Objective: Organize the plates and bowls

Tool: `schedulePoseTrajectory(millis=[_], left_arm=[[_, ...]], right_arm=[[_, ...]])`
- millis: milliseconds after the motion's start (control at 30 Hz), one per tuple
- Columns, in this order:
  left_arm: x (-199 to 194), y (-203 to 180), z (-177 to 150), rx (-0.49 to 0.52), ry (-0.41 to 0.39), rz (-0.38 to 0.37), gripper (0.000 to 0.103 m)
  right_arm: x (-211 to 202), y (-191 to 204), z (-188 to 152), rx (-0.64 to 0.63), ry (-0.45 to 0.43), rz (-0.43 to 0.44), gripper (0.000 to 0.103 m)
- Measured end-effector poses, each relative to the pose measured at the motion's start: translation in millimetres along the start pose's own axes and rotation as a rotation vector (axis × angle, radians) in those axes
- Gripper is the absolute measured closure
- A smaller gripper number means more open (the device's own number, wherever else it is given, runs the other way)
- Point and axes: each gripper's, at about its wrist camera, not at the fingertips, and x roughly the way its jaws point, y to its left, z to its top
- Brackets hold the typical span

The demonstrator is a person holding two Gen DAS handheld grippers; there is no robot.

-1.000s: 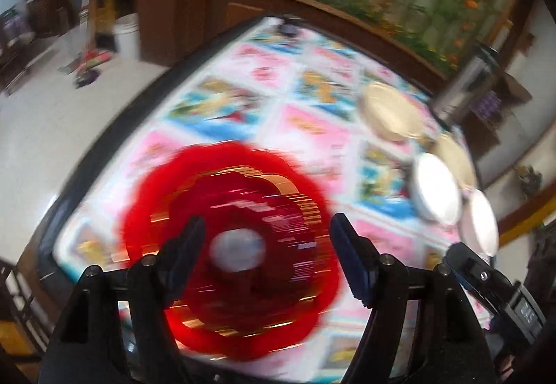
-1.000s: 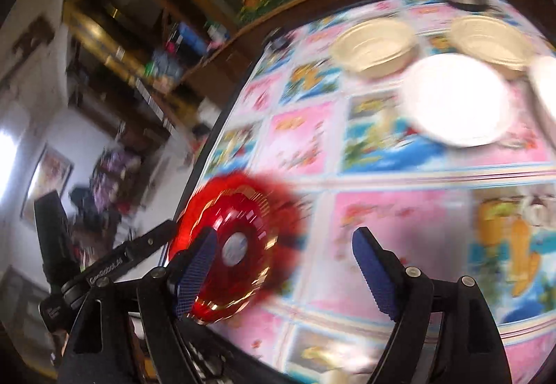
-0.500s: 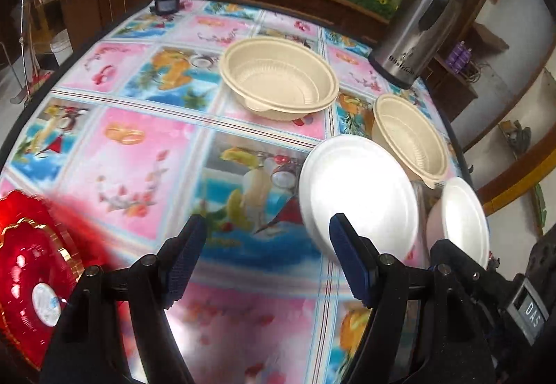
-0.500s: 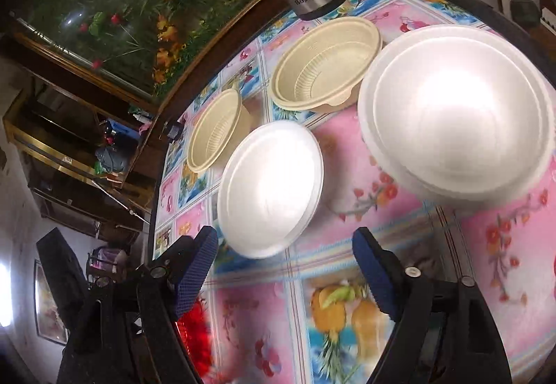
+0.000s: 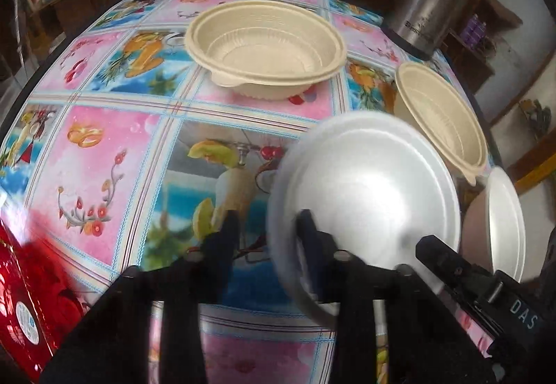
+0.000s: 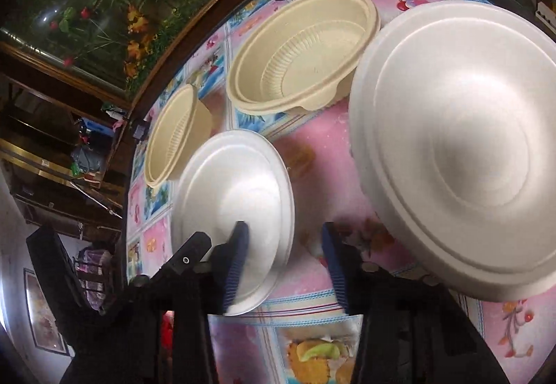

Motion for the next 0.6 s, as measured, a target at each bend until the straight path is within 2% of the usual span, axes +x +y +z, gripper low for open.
schedulePoseTrajectory(millis=[33, 100, 167, 300, 600], left_arm=[[-1.5, -3.3, -1.3, 0.018, -0.005, 0.003, 0.09], [-6.1, -7.1, -5.1, 0.032, -0.011, 0.02, 0.09], [-10.5, -3.0, -7.5, 0.023, -0.016, 0.002, 0.09], [-22.6, 3.7, -15.0, 0.029, -0.025, -0.01, 0.09], [-80.5, 33.8, -35.1, 0.013, -0.102, -0.027, 0.09]], right_arm=[[1.7, 0.1, -0.8, -0.006, 0.004, 0.002, 0.081], [1.5, 6.2, -5.1, -0.038, 0.007, 0.027, 0.094], [-2.8, 13.5, -11.1, -0.065, -0.008, 0.002, 0.094], [-13.4, 17.9, -20.4, -0.077, -0.013, 0.018, 0.094], [-50.1, 44.3, -57.3, -0.157, -0.05, 0.052, 0.093]])
